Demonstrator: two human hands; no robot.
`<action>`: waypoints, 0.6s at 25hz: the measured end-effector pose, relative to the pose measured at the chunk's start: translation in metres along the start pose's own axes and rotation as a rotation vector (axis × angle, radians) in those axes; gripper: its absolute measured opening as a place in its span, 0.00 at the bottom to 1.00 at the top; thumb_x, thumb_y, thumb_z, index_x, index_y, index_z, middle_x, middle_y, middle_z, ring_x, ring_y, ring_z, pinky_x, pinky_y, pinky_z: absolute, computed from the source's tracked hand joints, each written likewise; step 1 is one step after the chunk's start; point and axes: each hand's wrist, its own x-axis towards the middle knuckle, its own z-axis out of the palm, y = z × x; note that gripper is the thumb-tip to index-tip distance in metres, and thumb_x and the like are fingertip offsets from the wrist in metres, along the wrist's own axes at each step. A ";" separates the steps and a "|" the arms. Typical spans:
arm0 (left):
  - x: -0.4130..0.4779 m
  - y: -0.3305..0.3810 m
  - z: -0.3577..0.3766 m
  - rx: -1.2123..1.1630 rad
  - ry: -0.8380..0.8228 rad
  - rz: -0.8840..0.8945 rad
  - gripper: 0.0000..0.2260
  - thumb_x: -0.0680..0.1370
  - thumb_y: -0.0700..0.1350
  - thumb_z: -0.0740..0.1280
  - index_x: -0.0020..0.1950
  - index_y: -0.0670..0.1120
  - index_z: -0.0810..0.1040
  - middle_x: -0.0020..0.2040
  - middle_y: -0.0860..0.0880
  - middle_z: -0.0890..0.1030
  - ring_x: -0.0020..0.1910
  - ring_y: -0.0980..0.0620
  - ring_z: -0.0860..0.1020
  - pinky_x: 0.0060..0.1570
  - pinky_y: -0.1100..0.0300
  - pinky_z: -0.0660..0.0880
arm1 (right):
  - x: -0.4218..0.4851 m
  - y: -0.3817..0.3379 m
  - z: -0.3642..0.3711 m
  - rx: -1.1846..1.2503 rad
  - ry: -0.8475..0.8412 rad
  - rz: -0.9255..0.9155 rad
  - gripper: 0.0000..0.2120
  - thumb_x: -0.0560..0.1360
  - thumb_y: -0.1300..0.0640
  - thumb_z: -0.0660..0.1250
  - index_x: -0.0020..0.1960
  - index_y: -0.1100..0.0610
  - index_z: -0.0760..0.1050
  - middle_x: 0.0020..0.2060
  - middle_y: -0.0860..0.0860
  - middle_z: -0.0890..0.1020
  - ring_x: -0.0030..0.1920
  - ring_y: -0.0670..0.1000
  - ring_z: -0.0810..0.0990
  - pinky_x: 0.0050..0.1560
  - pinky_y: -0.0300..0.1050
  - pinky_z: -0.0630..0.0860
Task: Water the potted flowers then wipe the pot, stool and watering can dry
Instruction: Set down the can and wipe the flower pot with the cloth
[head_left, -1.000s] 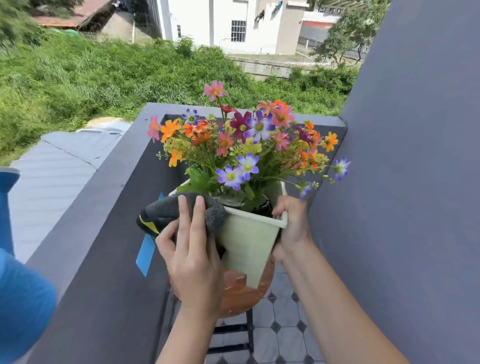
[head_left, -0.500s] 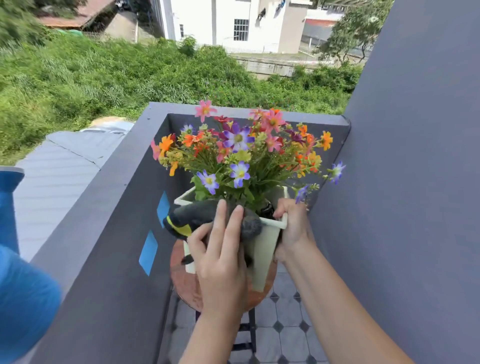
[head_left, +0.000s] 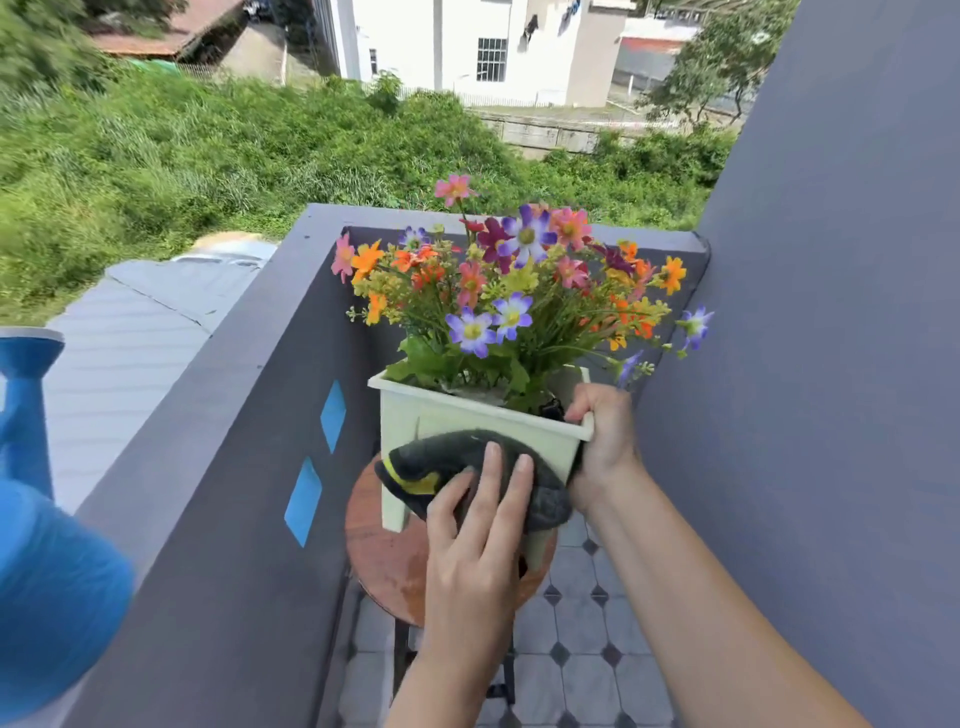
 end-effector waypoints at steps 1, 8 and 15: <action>0.007 -0.002 -0.002 -0.003 0.014 0.051 0.15 0.84 0.44 0.49 0.63 0.43 0.71 0.63 0.43 0.73 0.53 0.43 0.71 0.64 0.60 0.62 | 0.000 0.004 0.000 0.006 -0.016 0.028 0.19 0.44 0.59 0.57 0.31 0.51 0.52 0.28 0.52 0.60 0.27 0.52 0.59 0.29 0.39 0.59; 0.002 -0.044 0.000 0.129 0.111 -0.276 0.18 0.77 0.33 0.57 0.67 0.40 0.71 0.67 0.42 0.69 0.57 0.39 0.69 0.66 0.59 0.61 | 0.019 0.003 -0.001 -0.021 -0.021 0.002 0.39 0.36 0.57 0.65 0.42 0.53 0.48 0.44 0.56 0.50 0.40 0.59 0.49 0.36 0.48 0.53; 0.023 -0.016 0.000 0.029 0.028 0.002 0.19 0.84 0.43 0.48 0.62 0.41 0.77 0.62 0.40 0.75 0.54 0.42 0.70 0.64 0.58 0.63 | 0.029 0.007 -0.007 0.008 -0.077 0.112 0.34 0.40 0.59 0.62 0.42 0.51 0.50 0.33 0.54 0.62 0.33 0.56 0.61 0.34 0.42 0.62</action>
